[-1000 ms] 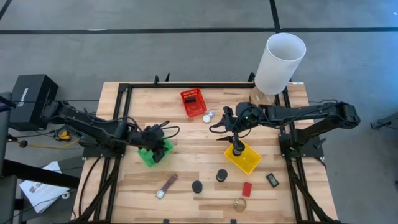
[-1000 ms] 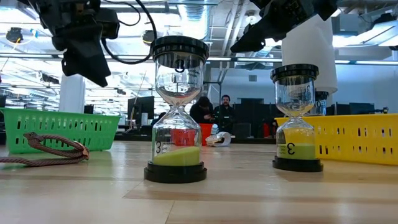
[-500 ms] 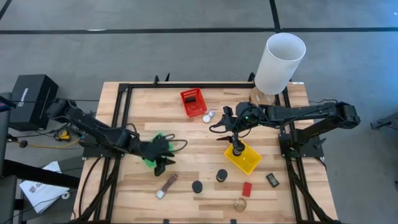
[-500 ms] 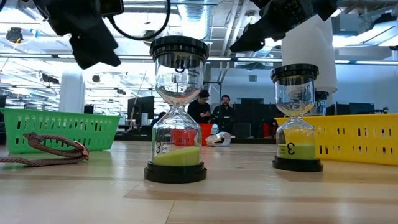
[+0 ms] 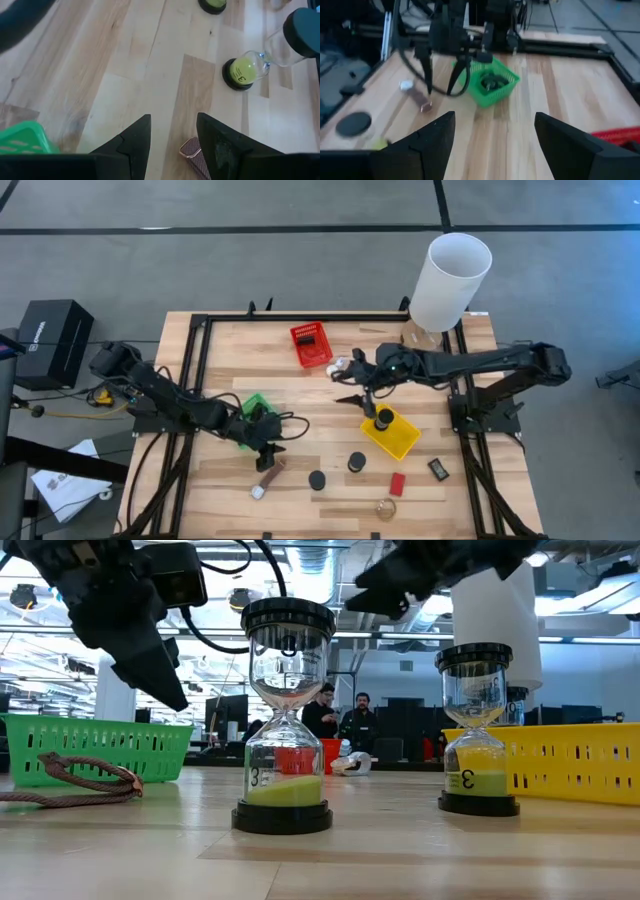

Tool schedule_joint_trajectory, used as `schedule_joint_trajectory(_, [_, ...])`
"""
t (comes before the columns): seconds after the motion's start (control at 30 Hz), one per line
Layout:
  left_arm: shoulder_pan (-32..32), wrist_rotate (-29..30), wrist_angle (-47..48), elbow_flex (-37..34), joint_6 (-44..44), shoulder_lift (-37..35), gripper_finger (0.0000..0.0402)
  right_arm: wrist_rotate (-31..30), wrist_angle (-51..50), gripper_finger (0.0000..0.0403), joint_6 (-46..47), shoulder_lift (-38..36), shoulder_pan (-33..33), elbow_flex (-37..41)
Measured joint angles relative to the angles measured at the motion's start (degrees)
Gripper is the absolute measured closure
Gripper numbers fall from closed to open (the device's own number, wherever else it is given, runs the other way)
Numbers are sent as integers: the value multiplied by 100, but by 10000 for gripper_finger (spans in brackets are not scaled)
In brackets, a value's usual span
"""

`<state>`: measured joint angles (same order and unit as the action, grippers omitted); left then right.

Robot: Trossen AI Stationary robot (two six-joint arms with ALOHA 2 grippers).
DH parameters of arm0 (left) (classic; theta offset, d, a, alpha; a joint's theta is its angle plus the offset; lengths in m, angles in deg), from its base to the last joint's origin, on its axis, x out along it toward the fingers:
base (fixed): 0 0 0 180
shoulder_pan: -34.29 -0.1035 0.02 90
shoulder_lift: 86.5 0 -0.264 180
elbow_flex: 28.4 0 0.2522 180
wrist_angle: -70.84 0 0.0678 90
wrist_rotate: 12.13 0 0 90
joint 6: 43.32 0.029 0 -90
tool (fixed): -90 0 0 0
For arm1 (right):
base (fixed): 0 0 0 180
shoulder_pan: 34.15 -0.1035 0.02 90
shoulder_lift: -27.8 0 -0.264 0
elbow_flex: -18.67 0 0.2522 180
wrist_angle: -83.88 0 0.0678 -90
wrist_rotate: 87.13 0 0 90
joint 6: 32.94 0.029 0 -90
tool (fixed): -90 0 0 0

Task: Pick & Place Office items
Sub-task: Put the red digital clock into the red bin

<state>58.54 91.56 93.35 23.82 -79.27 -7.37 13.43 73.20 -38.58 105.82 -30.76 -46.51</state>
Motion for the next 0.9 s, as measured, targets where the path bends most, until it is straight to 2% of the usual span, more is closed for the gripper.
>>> schedule_joint_trajectory(0.17, [-4,121,-19,0,7,-32,247,-12,946,139,-113,555,0,-15])
schedule_joint_trajectory(0.27, [-21,162,-32,0,12,-32,247,-84,823,139,-40,811,2,-207])
schedule_joint_trajectory(0.53, [-28,184,-75,0,14,-32,247,-951,-1041,139,-31,924,4,-1268])
schedule_joint_trajectory(0.77, [-57,402,-174,0,16,-32,247,-954,-2044,139,533,927,-4,-1711])
schedule_joint_trajectory(0.9, [-59,644,-184,0,20,-32,247,-930,-3306,139,860,933,-34,-2081])
